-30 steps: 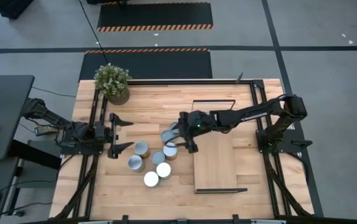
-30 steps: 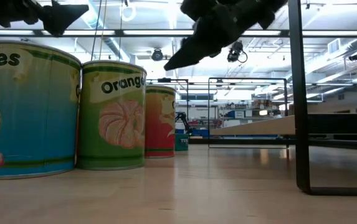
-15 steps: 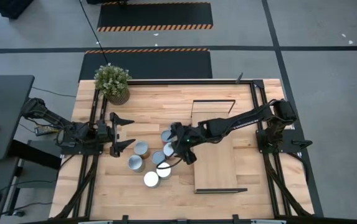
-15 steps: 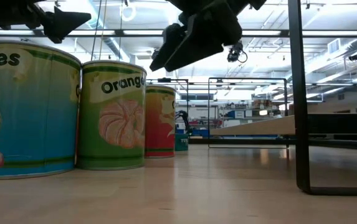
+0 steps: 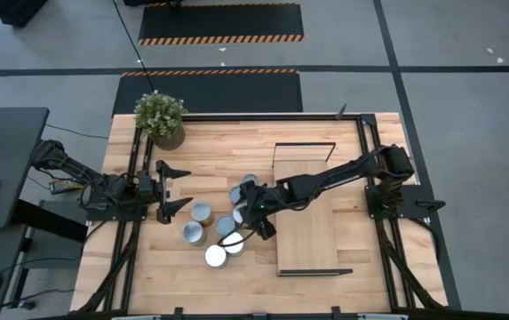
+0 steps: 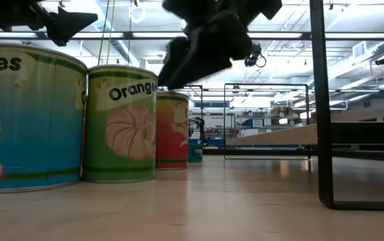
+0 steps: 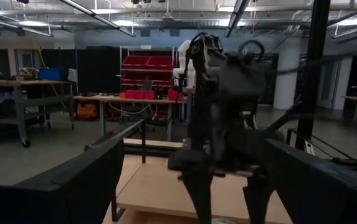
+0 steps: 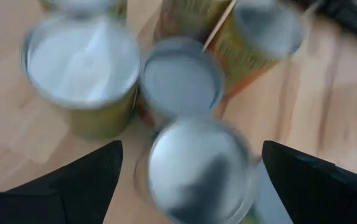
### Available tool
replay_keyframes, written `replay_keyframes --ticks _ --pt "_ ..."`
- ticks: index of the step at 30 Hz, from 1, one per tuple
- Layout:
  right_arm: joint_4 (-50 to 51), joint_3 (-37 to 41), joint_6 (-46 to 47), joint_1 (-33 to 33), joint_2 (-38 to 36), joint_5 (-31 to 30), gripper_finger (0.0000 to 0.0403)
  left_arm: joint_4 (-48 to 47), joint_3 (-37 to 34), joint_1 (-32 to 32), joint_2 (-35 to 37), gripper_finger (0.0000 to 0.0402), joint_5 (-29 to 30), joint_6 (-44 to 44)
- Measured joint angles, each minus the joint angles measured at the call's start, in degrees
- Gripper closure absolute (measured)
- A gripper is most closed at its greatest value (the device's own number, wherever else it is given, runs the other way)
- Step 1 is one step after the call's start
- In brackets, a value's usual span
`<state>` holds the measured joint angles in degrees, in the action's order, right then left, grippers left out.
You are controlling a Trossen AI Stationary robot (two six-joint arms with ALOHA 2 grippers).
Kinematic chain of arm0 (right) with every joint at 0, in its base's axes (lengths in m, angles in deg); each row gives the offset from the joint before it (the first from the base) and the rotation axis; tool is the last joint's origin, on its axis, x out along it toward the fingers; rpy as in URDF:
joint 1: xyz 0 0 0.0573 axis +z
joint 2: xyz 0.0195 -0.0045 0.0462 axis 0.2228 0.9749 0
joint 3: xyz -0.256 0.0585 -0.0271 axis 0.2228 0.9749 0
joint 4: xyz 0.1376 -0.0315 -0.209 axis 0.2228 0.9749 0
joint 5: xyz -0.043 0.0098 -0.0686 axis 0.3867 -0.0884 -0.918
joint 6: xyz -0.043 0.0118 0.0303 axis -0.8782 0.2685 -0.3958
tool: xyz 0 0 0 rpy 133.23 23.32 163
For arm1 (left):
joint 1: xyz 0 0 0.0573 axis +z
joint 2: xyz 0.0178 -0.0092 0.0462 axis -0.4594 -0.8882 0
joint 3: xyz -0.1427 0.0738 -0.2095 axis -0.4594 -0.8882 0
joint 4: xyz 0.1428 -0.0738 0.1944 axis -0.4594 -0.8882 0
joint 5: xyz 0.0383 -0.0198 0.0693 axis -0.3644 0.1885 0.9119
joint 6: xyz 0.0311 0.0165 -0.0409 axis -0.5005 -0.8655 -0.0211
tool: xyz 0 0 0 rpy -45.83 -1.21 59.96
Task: Pick and place cans onto a shelf
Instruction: Put the canned corn on the shelf
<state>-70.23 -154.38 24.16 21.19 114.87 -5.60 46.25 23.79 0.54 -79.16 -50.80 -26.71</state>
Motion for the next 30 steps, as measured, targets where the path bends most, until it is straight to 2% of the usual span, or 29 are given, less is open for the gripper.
replay_keyframes --ticks 12,22,30 --pt "-0.97 0.22 0.4 -1.26 1.71 -0.2 0.0014 0.23 0.0 0.0 0.0 0.0017 -0.43 -0.02" --pt "-1.12 1.4 1.57 -2.18 1.42 0.5 0.0058 0.28 0.0 0.0 0.0 0.0017 -0.44 0.26" --pt "-2.74 2.08 3.03 -2.91 1.38 1.83 0.0064 0.27 0.0 0.0 0.0 0.0017 -0.44 0.39"
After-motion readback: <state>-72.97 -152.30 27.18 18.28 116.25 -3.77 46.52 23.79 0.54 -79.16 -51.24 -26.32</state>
